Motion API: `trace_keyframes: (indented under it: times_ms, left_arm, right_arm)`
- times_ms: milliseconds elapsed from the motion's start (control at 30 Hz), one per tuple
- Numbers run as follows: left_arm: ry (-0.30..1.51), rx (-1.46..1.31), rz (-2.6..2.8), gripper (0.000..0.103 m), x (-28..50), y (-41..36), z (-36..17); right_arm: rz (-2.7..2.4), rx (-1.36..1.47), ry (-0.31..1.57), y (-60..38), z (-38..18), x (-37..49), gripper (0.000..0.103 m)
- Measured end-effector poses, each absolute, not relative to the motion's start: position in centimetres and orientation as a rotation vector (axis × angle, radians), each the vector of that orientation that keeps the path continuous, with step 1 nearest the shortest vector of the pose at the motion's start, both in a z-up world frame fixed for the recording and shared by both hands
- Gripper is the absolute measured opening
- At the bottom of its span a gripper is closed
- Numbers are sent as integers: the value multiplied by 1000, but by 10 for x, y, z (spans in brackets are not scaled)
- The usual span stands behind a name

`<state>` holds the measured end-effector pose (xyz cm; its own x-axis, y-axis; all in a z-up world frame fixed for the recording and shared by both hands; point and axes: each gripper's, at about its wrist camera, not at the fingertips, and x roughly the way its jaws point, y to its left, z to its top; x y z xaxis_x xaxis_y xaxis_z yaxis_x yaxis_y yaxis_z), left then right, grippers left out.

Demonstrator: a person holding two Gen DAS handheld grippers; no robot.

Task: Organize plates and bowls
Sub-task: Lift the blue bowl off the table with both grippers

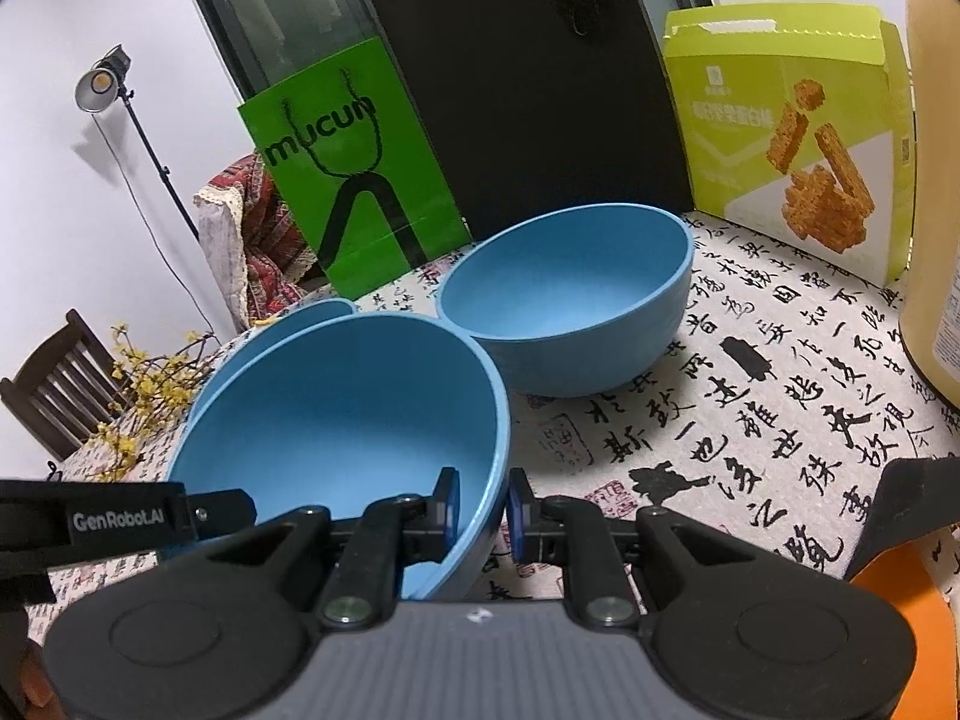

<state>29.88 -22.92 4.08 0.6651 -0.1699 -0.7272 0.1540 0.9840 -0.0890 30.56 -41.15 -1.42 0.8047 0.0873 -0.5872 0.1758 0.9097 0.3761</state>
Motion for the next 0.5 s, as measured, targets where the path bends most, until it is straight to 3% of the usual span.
trace_keyframes:
  times_ms: [500]
  left_arm:
    - [780, -23, -175, 13, 277, -213, 57]
  right_arm:
    - [-32, 395, 620, -394, 6, 291, 16]
